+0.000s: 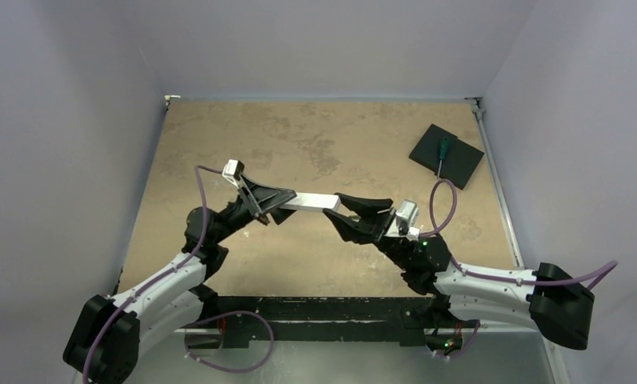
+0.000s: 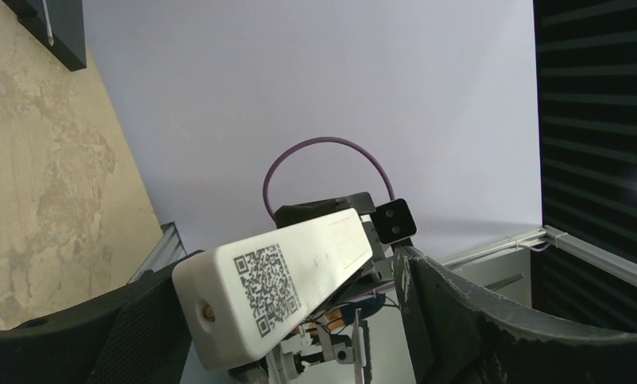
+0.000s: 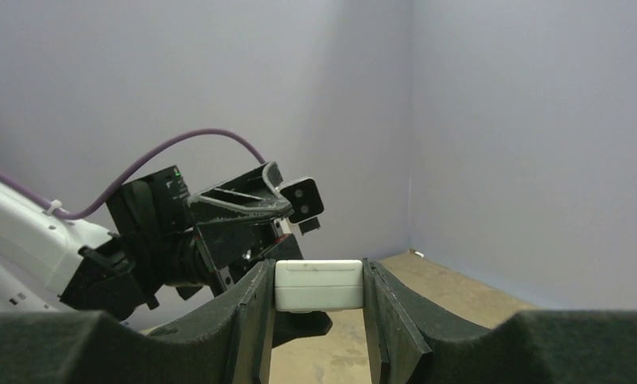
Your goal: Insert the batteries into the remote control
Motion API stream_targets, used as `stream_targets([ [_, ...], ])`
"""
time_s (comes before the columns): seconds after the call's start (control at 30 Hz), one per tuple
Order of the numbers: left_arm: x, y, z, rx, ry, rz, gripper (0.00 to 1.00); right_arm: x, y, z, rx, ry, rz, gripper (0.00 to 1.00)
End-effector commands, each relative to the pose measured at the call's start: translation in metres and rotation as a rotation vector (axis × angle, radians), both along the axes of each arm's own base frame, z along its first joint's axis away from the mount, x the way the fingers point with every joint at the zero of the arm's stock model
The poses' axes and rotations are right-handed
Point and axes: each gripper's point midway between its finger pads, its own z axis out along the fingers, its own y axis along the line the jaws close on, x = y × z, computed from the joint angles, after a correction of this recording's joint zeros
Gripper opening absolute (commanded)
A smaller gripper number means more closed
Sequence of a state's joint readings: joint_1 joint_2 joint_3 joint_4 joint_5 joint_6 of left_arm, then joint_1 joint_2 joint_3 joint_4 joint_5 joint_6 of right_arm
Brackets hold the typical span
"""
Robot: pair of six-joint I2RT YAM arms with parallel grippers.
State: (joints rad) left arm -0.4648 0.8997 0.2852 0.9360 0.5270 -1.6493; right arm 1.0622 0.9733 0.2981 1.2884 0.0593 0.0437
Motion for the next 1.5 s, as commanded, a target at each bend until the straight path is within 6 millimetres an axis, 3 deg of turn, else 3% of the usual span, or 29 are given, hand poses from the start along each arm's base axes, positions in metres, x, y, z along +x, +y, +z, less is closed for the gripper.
stream_targets([
  [0.0,-0.016,0.002,0.023,-0.070,-0.101,-0.061,0.82,-0.015,-0.011,0.019,0.068,-0.091,0.024,0.00],
  [0.43,-0.044,-0.002,0.027,-0.073,-0.162,-0.206,0.66,-0.042,-0.005,0.013,0.005,-0.239,0.111,0.00],
  [1.07,-0.065,0.000,0.040,-0.098,-0.257,-0.294,0.44,-0.041,-0.003,0.006,-0.038,-0.237,0.108,0.00],
  [1.27,-0.065,0.000,0.034,-0.091,-0.251,-0.293,0.27,-0.039,0.000,0.003,-0.060,-0.234,0.103,0.00],
  [1.37,-0.065,0.000,0.031,-0.090,-0.248,-0.291,0.15,-0.038,-0.001,0.002,-0.062,-0.231,0.100,0.00],
  [1.43,-0.064,0.000,0.030,-0.089,-0.243,-0.290,0.00,-0.037,-0.001,0.000,-0.066,-0.223,0.095,0.00],
  [1.47,-0.063,-0.001,0.028,-0.087,-0.240,-0.287,0.00,-0.037,-0.002,0.000,-0.065,-0.222,0.093,0.02],
])
